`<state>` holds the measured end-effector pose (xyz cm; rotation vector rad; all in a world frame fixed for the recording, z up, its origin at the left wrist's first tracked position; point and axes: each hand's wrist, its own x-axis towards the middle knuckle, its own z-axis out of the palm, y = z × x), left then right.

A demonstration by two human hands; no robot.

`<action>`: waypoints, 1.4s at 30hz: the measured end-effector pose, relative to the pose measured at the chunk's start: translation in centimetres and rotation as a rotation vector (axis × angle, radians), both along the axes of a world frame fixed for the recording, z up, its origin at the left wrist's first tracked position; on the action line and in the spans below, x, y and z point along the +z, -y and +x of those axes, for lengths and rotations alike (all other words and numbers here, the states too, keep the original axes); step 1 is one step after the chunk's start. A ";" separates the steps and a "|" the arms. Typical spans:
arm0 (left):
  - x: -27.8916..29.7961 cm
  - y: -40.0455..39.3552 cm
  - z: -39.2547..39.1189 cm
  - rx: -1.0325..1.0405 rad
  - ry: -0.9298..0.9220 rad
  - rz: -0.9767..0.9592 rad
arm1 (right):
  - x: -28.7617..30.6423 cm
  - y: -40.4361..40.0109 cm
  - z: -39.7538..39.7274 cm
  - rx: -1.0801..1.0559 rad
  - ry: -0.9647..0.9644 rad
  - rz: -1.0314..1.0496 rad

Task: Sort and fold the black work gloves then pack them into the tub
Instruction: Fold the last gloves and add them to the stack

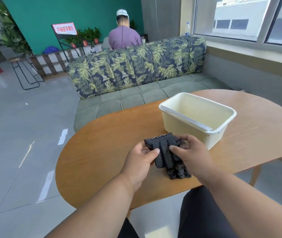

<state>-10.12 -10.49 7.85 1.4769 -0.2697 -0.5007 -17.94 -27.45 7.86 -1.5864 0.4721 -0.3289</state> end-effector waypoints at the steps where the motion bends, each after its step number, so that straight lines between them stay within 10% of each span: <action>1: 0.0 1.0 0.2 0.000 0.013 0.028 | -0.4 0.6 0.2 -0.029 -0.010 -0.015; 14: -1.1 4.9 1.1 0.166 0.038 0.471 | -2.9 3.3 0.8 -0.120 -0.249 -0.263; 29: -1.8 5.0 0.5 -0.031 -0.352 0.188 | -3.0 2.3 0.6 -0.094 -0.355 -0.365; 42: -1.7 3.1 0.8 0.107 -0.506 -0.069 | -1.2 -0.3 -0.3 0.025 -0.022 -0.123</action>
